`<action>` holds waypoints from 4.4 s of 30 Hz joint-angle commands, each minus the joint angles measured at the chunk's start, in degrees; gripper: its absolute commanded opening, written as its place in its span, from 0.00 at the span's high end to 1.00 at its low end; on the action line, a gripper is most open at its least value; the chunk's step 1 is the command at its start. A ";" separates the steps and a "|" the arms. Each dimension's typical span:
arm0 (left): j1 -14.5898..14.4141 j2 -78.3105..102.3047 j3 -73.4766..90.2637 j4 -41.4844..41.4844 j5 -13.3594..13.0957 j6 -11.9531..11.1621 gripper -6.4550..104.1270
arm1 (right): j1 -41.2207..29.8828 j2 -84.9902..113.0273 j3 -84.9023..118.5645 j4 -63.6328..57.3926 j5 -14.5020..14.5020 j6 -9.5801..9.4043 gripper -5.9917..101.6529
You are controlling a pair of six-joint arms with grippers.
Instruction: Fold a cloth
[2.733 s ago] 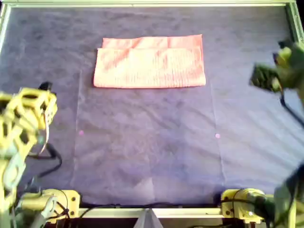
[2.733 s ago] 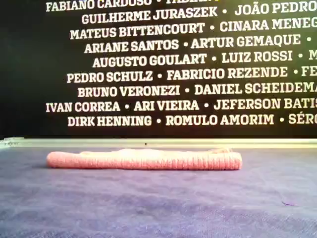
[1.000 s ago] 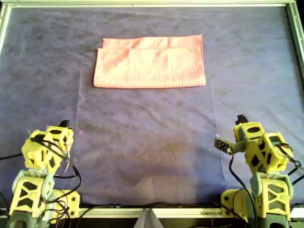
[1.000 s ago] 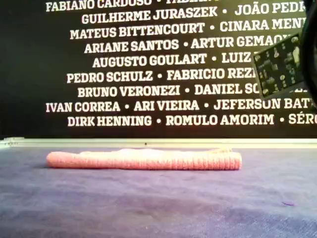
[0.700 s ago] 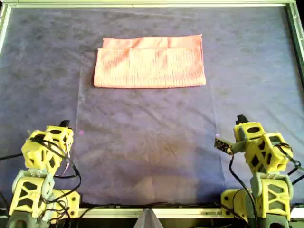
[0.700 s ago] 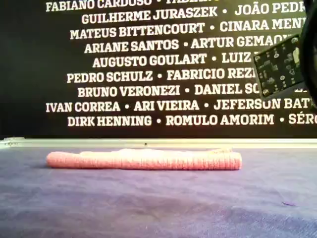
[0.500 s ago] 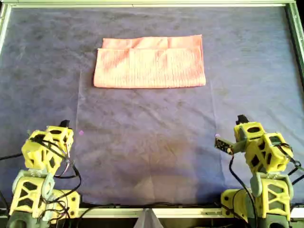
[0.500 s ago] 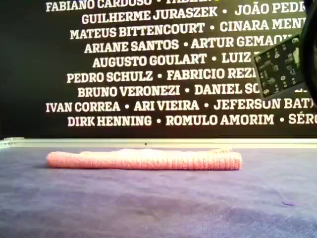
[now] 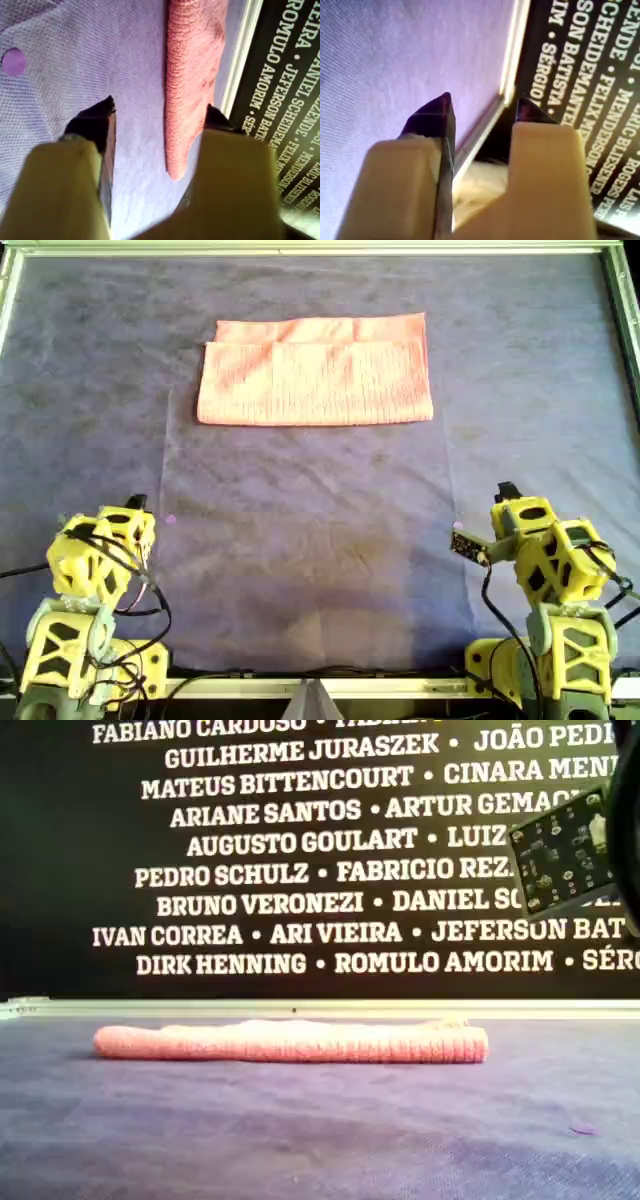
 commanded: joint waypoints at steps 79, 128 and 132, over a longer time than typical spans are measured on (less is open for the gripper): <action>-10.99 -112.76 -97.03 -2.37 -0.53 0.26 0.37 | 14.85 -120.76 -102.13 -3.16 0.44 0.70 0.34; -11.34 -117.16 -108.54 -1.41 -0.53 -0.62 0.95 | 13.71 -124.80 -110.21 -7.56 0.44 0.62 0.96; -11.69 -111.62 -104.77 -1.32 -0.53 -0.62 0.95 | 13.45 -119.79 -107.05 -1.05 0.53 0.62 0.96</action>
